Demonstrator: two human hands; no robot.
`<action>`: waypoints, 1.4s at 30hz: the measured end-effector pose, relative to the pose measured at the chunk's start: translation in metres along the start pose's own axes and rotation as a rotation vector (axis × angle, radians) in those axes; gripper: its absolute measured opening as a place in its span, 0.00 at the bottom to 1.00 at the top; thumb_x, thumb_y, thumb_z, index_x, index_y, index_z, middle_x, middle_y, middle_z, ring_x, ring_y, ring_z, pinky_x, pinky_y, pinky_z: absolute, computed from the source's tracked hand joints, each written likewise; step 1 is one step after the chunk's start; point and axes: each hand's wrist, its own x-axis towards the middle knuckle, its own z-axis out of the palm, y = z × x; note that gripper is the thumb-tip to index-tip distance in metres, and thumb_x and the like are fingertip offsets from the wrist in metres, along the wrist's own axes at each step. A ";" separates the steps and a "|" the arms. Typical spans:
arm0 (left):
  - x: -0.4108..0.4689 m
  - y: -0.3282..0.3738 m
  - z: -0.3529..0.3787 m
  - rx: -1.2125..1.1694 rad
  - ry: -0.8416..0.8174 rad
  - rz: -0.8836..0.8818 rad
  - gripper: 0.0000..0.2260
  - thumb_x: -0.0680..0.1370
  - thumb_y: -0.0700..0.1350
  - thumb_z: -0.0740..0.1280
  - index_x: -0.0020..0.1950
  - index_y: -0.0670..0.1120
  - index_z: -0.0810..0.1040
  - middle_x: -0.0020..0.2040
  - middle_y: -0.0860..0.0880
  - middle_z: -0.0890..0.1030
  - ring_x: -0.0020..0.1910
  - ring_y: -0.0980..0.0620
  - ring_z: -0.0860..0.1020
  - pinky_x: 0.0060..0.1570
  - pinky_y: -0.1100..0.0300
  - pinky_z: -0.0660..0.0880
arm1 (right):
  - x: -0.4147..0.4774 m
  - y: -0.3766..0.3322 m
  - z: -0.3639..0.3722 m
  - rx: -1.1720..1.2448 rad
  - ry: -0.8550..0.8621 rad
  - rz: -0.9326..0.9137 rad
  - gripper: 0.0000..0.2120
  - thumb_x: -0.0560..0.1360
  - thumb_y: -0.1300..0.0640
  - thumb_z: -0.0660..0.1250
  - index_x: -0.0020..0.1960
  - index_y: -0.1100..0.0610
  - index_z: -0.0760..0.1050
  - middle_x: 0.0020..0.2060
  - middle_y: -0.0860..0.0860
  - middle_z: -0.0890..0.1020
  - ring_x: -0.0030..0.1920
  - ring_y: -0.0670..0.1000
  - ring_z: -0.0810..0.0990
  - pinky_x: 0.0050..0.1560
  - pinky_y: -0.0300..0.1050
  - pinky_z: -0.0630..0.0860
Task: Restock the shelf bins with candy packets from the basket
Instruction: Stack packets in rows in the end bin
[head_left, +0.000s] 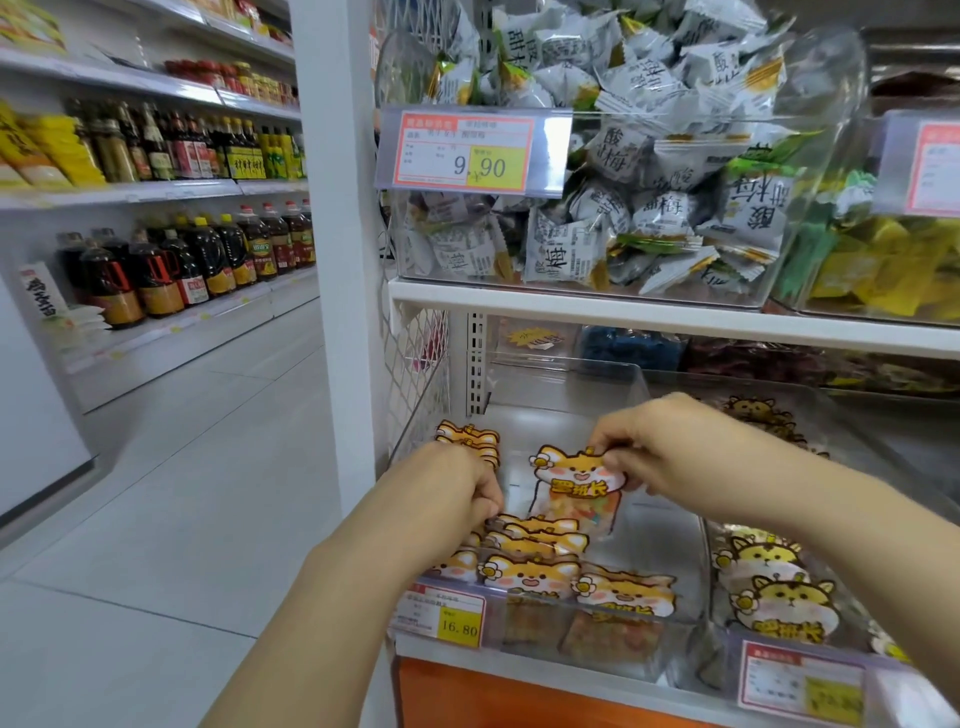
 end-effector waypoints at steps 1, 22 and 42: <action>0.000 0.001 -0.001 -0.008 -0.016 -0.013 0.09 0.81 0.46 0.65 0.53 0.48 0.85 0.51 0.50 0.84 0.52 0.50 0.81 0.53 0.59 0.76 | -0.002 0.000 -0.003 0.003 0.004 0.007 0.12 0.81 0.58 0.62 0.45 0.40 0.72 0.39 0.43 0.83 0.42 0.41 0.82 0.48 0.40 0.78; 0.004 0.006 -0.002 -0.060 -0.106 -0.047 0.10 0.83 0.44 0.64 0.58 0.45 0.84 0.56 0.46 0.83 0.55 0.46 0.82 0.55 0.56 0.77 | 0.032 -0.014 0.053 0.227 -0.251 0.068 0.11 0.82 0.58 0.60 0.45 0.49 0.77 0.35 0.42 0.75 0.36 0.42 0.73 0.46 0.42 0.73; -0.034 0.036 -0.011 0.101 0.245 0.006 0.08 0.79 0.47 0.65 0.57 0.54 0.80 0.57 0.54 0.77 0.56 0.51 0.77 0.53 0.50 0.76 | -0.034 -0.022 0.036 0.342 0.142 0.042 0.15 0.82 0.51 0.62 0.68 0.50 0.74 0.62 0.45 0.80 0.62 0.43 0.77 0.64 0.40 0.73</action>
